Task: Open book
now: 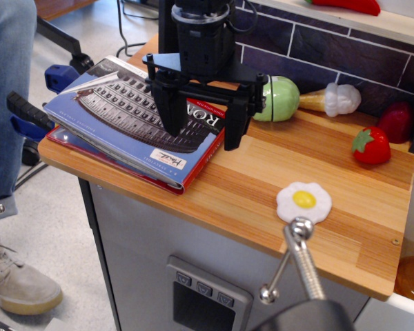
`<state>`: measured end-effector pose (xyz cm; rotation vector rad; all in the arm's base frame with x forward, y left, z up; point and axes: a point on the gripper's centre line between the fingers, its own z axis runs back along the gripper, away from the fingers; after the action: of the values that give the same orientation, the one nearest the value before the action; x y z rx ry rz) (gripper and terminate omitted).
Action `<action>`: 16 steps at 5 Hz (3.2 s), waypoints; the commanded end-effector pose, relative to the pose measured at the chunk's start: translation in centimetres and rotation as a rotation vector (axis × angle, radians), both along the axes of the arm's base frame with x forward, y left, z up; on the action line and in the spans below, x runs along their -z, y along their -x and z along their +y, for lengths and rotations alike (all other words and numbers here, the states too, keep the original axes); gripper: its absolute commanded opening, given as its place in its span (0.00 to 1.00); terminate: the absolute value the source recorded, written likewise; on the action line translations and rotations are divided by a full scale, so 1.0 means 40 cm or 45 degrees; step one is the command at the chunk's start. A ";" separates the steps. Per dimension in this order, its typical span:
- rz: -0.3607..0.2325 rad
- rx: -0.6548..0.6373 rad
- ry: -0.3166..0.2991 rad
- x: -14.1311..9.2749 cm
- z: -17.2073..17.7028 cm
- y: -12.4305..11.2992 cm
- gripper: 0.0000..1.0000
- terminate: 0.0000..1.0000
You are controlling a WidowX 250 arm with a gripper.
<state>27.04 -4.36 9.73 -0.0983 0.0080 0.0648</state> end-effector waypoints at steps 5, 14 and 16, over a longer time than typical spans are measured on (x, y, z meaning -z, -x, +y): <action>0.040 0.129 0.011 -0.017 0.358 -0.027 1.00 0.00; -0.070 0.078 0.147 0.051 0.364 -0.103 1.00 0.00; -0.138 0.090 0.243 -0.052 0.269 -0.149 1.00 0.00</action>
<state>31.70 8.93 10.01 -0.2887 -0.0311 0.0659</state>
